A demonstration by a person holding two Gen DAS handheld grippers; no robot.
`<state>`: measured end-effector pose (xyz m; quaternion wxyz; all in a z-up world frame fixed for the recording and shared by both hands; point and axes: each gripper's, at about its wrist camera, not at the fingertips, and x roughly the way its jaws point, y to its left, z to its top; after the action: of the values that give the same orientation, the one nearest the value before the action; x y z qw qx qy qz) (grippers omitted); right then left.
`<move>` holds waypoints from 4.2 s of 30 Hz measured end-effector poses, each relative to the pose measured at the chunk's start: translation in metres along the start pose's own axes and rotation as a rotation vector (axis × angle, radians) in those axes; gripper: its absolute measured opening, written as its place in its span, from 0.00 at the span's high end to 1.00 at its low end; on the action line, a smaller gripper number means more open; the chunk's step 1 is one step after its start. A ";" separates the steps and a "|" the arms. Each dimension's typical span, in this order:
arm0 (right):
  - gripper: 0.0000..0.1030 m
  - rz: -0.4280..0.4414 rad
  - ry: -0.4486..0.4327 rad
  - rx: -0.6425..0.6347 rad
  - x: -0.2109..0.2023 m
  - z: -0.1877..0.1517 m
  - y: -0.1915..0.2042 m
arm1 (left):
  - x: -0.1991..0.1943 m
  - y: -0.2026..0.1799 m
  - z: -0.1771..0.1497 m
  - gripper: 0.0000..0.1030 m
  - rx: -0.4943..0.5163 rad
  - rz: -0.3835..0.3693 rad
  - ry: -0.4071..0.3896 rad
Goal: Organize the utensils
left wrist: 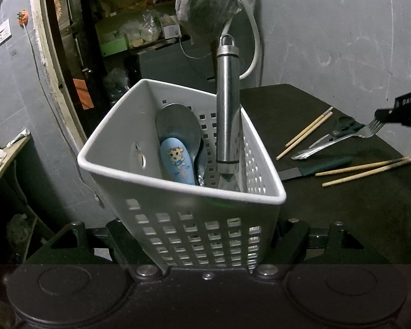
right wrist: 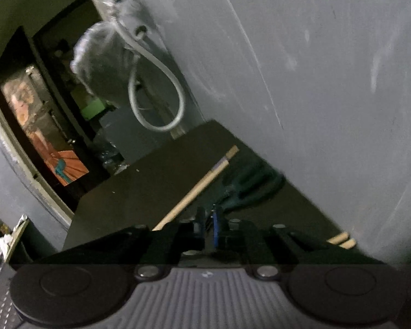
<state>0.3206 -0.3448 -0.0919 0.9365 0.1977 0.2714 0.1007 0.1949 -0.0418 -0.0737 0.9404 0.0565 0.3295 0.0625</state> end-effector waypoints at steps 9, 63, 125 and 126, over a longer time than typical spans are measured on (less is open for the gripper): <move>0.98 0.012 -0.049 -0.223 -0.042 0.021 0.034 | -0.007 -0.005 -0.009 0.23 -0.019 0.018 -0.039; 0.98 0.424 -0.241 -0.768 -0.207 0.041 0.275 | -0.018 0.018 -0.026 0.24 0.049 -0.111 -0.080; 0.00 -0.046 0.052 -0.570 -0.099 -0.024 0.154 | -0.003 0.019 -0.025 0.24 0.028 -0.123 -0.026; 0.00 -0.071 0.084 -0.569 -0.093 -0.028 0.147 | -0.003 0.019 -0.024 0.24 0.028 -0.123 -0.024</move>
<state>0.2159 -0.2307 -0.0070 0.9452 -0.0868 0.2777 0.1482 0.1759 -0.0219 -0.0878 0.9455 0.0498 0.3218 -0.0008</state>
